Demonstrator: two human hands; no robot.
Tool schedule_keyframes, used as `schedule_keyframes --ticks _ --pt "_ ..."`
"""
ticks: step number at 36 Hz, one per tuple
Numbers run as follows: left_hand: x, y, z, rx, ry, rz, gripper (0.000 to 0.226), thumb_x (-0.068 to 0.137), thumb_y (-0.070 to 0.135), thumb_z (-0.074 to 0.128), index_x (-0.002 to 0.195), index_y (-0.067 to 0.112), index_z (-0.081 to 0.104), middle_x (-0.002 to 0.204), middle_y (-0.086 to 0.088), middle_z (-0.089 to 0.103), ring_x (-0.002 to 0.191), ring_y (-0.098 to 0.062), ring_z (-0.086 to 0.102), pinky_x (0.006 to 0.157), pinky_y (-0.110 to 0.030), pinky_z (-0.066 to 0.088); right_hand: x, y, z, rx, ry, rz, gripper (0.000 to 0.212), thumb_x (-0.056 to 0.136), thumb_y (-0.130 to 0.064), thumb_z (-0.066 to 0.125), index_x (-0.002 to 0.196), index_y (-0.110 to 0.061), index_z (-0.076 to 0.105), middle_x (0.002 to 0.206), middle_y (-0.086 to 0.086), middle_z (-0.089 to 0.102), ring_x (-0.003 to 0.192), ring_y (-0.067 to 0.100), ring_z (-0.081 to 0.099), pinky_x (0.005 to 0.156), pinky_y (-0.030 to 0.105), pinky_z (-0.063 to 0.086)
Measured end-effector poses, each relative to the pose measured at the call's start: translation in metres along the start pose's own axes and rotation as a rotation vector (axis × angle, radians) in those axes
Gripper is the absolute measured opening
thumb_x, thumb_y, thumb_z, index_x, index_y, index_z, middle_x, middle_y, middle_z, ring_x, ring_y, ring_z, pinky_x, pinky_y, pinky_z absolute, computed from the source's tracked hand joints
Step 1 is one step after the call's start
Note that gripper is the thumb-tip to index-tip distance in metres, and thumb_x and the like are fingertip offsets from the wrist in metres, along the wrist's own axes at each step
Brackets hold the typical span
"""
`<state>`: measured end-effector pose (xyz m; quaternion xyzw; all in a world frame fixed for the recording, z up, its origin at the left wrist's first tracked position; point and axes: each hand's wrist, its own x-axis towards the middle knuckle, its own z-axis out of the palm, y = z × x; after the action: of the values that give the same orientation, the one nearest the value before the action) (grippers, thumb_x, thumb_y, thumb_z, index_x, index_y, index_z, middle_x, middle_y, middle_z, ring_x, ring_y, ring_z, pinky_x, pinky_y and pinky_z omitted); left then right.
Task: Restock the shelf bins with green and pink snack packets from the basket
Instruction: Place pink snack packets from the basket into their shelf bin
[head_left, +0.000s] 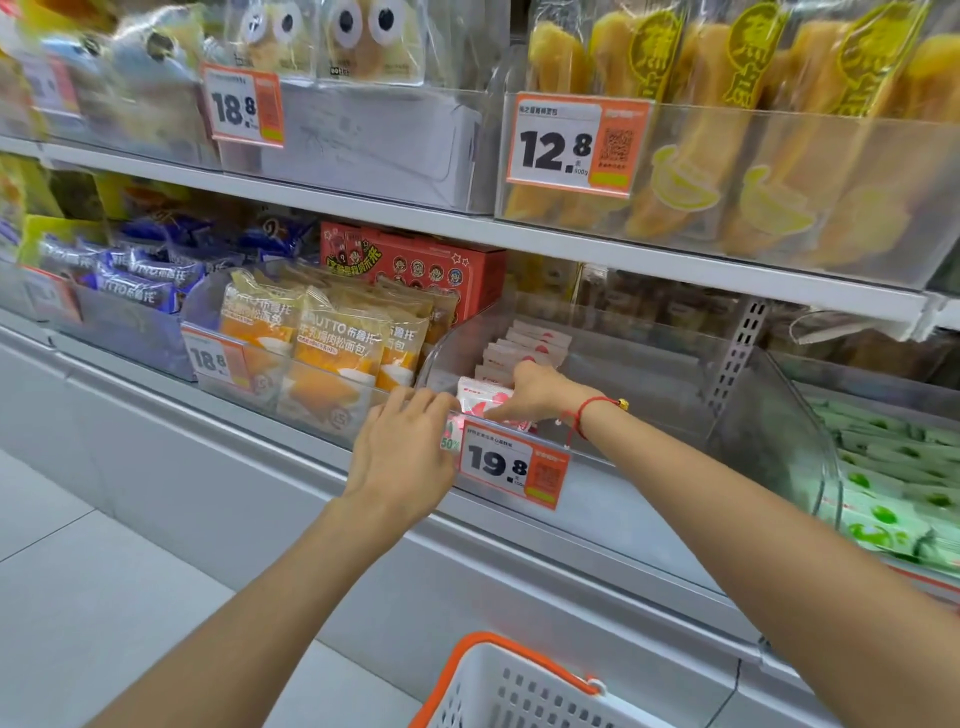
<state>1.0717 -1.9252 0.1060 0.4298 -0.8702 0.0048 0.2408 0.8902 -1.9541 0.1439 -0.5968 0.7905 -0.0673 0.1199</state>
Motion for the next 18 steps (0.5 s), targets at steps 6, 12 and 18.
schedule_keyframes --ticks 6,12,18 --pt "0.000 0.001 -0.001 -0.006 -0.006 -0.005 0.051 0.089 0.023 0.055 0.137 0.025 0.039 0.140 0.007 0.042 0.131 -0.017 0.029 0.105 -0.030 0.027 -0.004 -0.009 -0.006 0.003 -0.128 -0.038 0.037 0.090 -0.035 0.062 0.109 -0.005 0.052 0.099 0.005 0.051 0.087 0.018 0.048 0.054 0.021 0.036" --pt "0.000 0.002 -0.002 -0.001 -0.013 -0.006 0.051 0.088 0.019 0.053 0.136 0.023 0.038 0.140 0.005 0.042 0.131 -0.018 0.030 0.103 -0.031 0.028 0.001 0.003 0.000 0.168 0.138 -0.060 0.038 0.081 -0.033 0.070 0.105 -0.013 0.048 0.101 0.004 0.058 0.091 0.021 0.058 0.079 0.036 0.053" --pt "-0.004 0.006 -0.002 0.014 -0.023 -0.012 0.048 0.089 0.022 0.052 0.135 0.020 0.036 0.141 0.004 0.039 0.131 -0.019 0.029 0.105 -0.033 0.028 0.002 0.000 0.011 0.005 0.190 -0.051 0.046 0.075 -0.041 0.073 0.102 -0.014 0.048 0.100 0.006 0.058 0.088 0.022 0.056 0.075 0.037 0.050"
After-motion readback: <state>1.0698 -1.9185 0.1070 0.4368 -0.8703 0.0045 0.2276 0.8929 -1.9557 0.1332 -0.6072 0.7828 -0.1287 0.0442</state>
